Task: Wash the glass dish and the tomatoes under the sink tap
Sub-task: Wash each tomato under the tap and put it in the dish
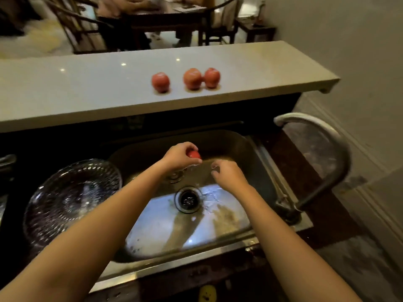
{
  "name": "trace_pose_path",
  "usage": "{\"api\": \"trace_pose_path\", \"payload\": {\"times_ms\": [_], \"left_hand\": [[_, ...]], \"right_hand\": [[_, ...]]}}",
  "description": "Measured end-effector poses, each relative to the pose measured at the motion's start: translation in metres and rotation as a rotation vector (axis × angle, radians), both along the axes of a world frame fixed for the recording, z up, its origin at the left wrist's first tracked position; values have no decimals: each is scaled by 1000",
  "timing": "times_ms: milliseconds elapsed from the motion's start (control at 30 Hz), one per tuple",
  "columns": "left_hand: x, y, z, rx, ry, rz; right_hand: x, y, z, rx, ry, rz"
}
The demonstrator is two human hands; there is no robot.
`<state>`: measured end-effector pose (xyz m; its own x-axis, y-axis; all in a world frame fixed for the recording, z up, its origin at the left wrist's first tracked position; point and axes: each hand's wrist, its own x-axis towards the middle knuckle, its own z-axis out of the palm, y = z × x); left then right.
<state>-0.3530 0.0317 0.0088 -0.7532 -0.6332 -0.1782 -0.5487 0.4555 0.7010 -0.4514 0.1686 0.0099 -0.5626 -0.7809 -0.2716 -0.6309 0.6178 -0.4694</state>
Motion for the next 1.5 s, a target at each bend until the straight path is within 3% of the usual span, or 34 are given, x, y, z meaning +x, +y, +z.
{"api": "trace_pose_path", "payload": {"times_ms": [167, 333, 567, 800, 967, 1200, 1300, 1400, 1433, 1500], "left_hand": [[91, -47, 3, -101, -80, 223], [178, -71, 2, -77, -110, 432], [239, -74, -34, -93, -149, 581], [253, -80, -55, -96, -111, 528], [259, -83, -63, -64, -103, 496], [247, -89, -32, -157, -270, 369], [224, -91, 8, -271, -313, 272], [191, -89, 57, -310, -214, 182], [178, -88, 72, -327, -166, 175], [150, -88, 98, -357, -54, 172]], "right_hand": [[34, -69, -11, 21, -67, 242], [77, -126, -17, 95, -122, 455], [121, -163, -34, 144, -156, 502], [152, -171, -47, 111, -271, 466], [165, -171, -42, 83, -508, 320], [164, -170, -31, 97, -703, 208], [154, -165, -18, 97, -706, 221], [134, -159, 4, 40, -729, 211], [126, -156, 14, 8, -681, 211], [104, -150, 35, -57, -399, 222]]}}
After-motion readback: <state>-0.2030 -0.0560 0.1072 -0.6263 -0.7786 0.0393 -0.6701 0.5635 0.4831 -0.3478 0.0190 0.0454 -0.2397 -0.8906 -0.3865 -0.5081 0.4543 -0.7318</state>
